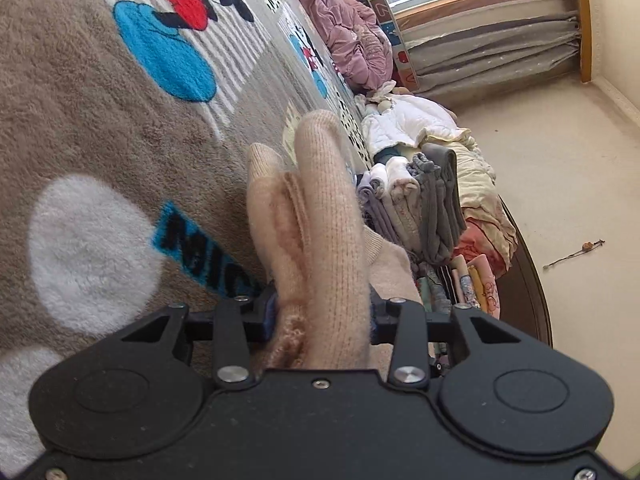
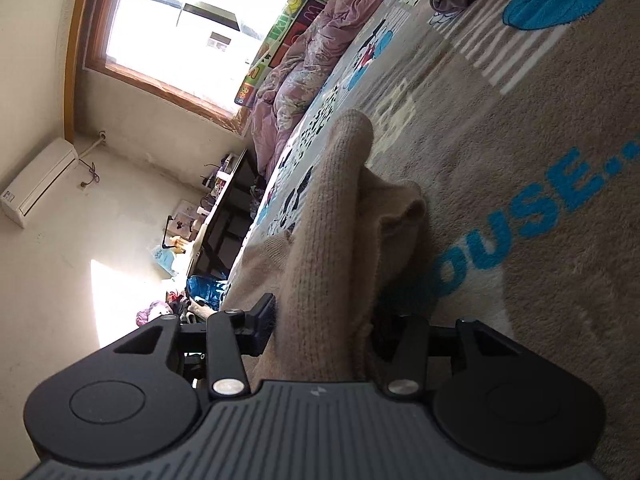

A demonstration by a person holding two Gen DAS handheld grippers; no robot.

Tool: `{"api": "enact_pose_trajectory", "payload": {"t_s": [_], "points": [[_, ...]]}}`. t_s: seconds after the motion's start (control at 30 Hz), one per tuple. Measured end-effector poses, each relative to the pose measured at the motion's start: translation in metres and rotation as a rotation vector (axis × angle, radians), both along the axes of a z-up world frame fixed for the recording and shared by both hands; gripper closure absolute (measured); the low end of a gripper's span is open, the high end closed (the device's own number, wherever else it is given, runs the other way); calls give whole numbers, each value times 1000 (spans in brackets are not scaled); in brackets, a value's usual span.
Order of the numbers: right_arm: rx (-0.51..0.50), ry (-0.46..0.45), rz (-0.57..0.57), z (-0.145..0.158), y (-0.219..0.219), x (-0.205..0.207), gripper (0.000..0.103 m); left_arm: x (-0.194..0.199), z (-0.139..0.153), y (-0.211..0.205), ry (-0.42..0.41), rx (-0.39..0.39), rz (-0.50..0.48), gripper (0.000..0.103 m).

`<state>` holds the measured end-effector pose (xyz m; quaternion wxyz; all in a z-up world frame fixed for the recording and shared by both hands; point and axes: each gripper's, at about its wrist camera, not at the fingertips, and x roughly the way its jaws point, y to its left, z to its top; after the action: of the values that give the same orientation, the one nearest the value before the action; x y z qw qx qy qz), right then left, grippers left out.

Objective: Fold clothes

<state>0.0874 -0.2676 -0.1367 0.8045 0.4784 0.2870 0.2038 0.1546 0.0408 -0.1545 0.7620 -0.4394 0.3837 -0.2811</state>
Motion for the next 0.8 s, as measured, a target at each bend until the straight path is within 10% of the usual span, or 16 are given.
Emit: {"api": "enact_pose_trajectory", "payload": {"t_s": [0.33,0.73,0.8], "points": [[98,-107,-116,30,-53,-26,55,15,31,-46,-45,-65,-109,67],[84,-282,-347,92,-165,21,56,144,89,-172,-117,-147,-219,67],[6,-205,-462,85,-187,37,53,169,74,-193,-87,-7,-138,39]]}}
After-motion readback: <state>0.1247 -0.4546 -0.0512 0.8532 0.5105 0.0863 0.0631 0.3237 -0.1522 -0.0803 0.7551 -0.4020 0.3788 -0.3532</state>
